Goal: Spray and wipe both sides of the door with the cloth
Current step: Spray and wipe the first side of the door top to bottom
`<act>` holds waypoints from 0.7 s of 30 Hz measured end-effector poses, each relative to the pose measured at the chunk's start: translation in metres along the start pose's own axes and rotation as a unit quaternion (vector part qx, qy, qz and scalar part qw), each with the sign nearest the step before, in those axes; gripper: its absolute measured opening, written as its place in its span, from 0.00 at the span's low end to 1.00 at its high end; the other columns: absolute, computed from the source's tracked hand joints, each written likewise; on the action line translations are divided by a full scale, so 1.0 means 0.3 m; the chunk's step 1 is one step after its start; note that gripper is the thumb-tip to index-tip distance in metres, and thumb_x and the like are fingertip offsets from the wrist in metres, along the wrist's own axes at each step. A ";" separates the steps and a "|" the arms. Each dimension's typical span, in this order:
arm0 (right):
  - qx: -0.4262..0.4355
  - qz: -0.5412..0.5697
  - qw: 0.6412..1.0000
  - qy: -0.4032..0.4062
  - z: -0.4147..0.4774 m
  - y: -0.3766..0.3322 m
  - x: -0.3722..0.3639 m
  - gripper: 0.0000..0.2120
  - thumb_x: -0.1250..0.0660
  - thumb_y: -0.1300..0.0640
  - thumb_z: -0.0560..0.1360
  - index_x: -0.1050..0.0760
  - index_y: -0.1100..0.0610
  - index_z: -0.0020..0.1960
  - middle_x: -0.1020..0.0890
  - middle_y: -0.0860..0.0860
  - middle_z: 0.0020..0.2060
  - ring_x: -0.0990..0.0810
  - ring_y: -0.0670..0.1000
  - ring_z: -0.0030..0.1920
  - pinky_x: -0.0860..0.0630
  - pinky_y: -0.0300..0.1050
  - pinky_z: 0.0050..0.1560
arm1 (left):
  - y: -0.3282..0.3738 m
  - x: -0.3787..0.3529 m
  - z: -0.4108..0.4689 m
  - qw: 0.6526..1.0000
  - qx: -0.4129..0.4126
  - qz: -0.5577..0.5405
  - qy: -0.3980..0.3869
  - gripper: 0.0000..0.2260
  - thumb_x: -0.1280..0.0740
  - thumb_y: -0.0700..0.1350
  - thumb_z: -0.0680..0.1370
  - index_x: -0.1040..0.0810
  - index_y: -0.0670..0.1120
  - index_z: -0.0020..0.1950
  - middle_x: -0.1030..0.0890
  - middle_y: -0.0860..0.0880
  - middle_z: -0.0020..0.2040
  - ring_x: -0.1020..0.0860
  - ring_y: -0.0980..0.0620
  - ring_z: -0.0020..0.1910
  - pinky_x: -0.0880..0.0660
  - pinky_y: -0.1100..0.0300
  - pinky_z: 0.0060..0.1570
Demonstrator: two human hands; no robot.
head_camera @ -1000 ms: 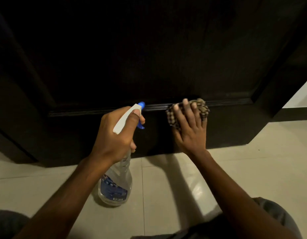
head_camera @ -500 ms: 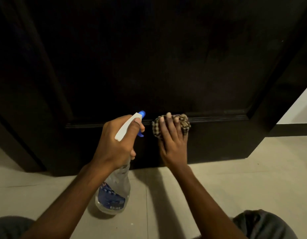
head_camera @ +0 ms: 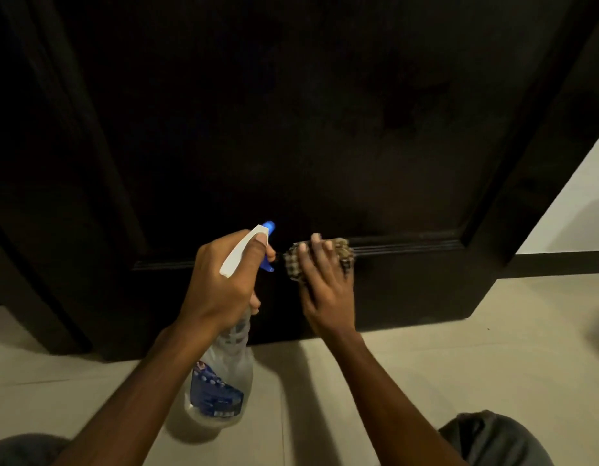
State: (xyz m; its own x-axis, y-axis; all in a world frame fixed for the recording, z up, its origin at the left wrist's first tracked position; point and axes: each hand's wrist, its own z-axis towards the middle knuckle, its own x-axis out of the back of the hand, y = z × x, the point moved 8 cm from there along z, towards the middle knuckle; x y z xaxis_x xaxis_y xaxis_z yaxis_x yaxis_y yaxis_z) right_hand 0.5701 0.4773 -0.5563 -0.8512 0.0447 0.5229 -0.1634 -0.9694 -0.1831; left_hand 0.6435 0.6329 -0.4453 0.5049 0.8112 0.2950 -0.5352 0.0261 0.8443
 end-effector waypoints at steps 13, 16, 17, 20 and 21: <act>-0.258 0.113 0.940 0.190 -0.079 0.634 0.396 0.28 0.33 0.73 0.67 0.21 0.60 0.67 0.29 0.55 0.66 0.33 0.62 0.72 0.37 0.65 0.75 | 0.114 -0.230 0.060 0.998 -0.009 -0.020 -0.057 0.18 0.43 0.55 0.80 0.20 0.45 0.45 0.17 0.48 0.42 0.23 0.47 0.20 0.25 0.58 0.22; -0.341 0.166 0.885 0.269 -0.102 0.642 0.383 0.28 0.33 0.73 0.70 0.23 0.59 0.69 0.26 0.55 0.68 0.33 0.55 0.75 0.37 0.53 0.77 | 0.131 -0.246 0.062 0.998 -0.012 -0.023 -0.059 0.17 0.43 0.55 0.80 0.20 0.45 0.44 0.17 0.48 0.43 0.23 0.47 0.20 0.25 0.57 0.22; -0.396 0.201 0.835 0.325 -0.114 0.656 0.382 0.28 0.31 0.72 0.71 0.24 0.59 0.70 0.26 0.55 0.69 0.33 0.54 0.76 0.37 0.48 0.77 | 0.133 -0.247 0.062 0.998 -0.012 -0.023 -0.058 0.17 0.43 0.54 0.80 0.20 0.45 0.44 0.17 0.48 0.42 0.23 0.47 0.20 0.25 0.56 0.21; -0.509 0.264 0.705 0.418 -0.098 0.632 0.367 0.27 0.30 0.66 0.76 0.28 0.57 0.74 0.29 0.54 0.74 0.36 0.52 0.78 0.40 0.38 0.76 | 0.143 -0.246 0.067 0.998 -0.013 -0.020 -0.055 0.18 0.42 0.54 0.80 0.20 0.44 0.44 0.17 0.47 0.39 0.23 0.46 0.19 0.24 0.55 0.21; -0.509 0.269 0.704 0.416 -0.072 0.599 0.363 0.27 0.30 0.64 0.78 0.30 0.56 0.75 0.30 0.53 0.76 0.37 0.51 0.78 0.42 0.42 0.78 | 0.149 -0.249 0.070 0.998 -0.014 -0.019 -0.055 0.18 0.42 0.54 0.80 0.20 0.44 0.44 0.17 0.46 0.38 0.23 0.47 0.19 0.24 0.55 0.21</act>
State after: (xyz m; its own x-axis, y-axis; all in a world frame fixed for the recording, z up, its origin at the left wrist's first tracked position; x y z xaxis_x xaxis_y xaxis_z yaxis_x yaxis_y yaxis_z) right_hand 0.4374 0.3131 -0.5503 -0.8548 0.2725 -0.4417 0.3826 -0.2444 -0.8910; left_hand 0.5960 0.5612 -0.4202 0.5967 0.7397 0.3112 -0.5317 0.0739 0.8437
